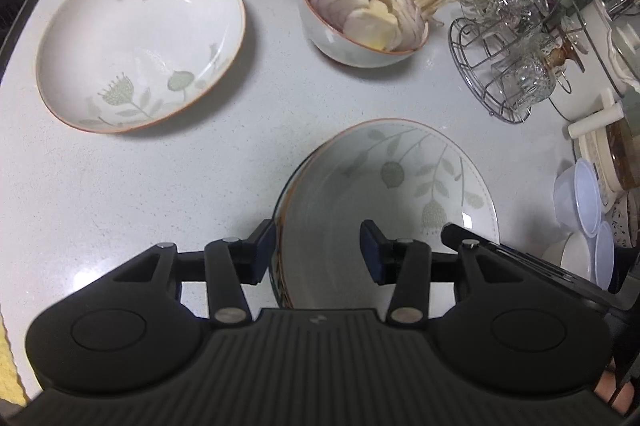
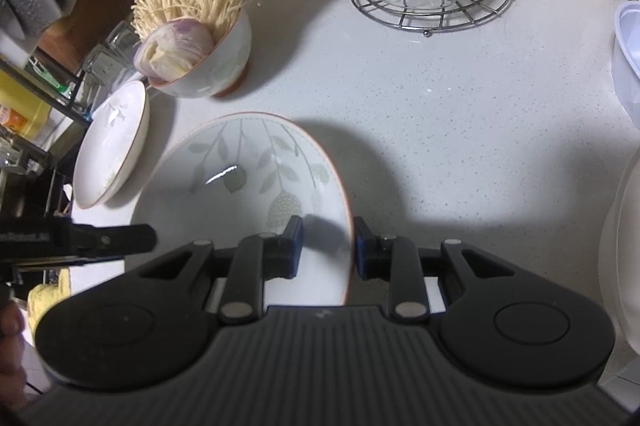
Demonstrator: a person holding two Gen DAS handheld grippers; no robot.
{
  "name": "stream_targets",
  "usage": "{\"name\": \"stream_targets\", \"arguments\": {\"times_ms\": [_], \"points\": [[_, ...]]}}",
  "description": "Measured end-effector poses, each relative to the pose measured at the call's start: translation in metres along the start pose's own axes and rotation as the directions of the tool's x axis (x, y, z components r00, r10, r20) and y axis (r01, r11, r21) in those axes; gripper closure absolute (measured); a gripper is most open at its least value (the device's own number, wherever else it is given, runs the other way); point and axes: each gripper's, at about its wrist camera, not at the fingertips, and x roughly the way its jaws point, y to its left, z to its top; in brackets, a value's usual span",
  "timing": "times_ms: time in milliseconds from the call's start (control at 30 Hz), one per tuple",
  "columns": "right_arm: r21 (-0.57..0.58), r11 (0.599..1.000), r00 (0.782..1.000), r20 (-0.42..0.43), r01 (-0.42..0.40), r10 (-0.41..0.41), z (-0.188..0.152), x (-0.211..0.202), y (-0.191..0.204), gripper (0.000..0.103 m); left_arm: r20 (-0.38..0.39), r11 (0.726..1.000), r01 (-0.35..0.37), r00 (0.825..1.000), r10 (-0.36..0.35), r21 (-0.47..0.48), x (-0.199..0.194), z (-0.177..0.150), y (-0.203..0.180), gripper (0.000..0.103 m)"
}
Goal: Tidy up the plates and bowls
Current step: 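Lower the leaf-print plate onto the rabbit plate and open both grippers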
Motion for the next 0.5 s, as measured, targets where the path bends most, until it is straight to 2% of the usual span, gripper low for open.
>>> {"name": "stream_targets", "arguments": {"times_ms": [267, 367, 500], "points": [[0.001, 1.000, 1.000, 0.004, 0.022, -0.022, 0.001, -0.001, 0.002, 0.073, 0.053, 1.000, -0.018, 0.998, 0.017, 0.019, -0.018, -0.004, 0.000, 0.052], [0.005, 0.999, 0.998, 0.044, 0.044, -0.044, 0.001, -0.010, 0.003, 0.072, 0.092, 0.999, -0.024, 0.996, 0.020, 0.043, -0.032, -0.008, -0.005, 0.052], [0.001, 0.999, 0.994, 0.101, 0.035, -0.035, 0.002, -0.030, 0.004, 0.072, 0.153, 0.995, -0.039, 0.988, 0.025, 0.090, -0.055, -0.011, -0.015, 0.052]]}}
